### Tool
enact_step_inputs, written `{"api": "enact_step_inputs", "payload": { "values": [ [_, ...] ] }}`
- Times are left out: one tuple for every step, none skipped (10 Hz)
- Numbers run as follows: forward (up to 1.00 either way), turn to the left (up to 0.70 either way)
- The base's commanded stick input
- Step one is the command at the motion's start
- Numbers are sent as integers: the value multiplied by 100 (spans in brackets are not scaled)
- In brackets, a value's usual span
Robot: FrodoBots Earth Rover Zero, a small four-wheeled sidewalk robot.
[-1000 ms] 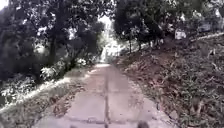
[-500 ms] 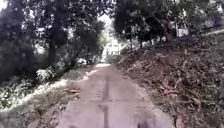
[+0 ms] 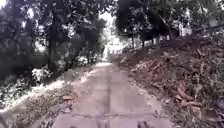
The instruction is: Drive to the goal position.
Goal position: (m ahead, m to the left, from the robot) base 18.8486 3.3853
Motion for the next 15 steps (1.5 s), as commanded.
{"api": "enact_step_inputs", "payload": {
  "values": [
    [85, 0],
    [83, 0],
    [76, 0],
    [65, 0],
    [58, 0],
    [58, 0],
    [69, 0],
    [73, 0],
    [81, 0],
    [85, -3],
    [85, -20],
    [85, -33],
    [85, -15],
    [85, 0],
    [85, 0]
  ]
}}
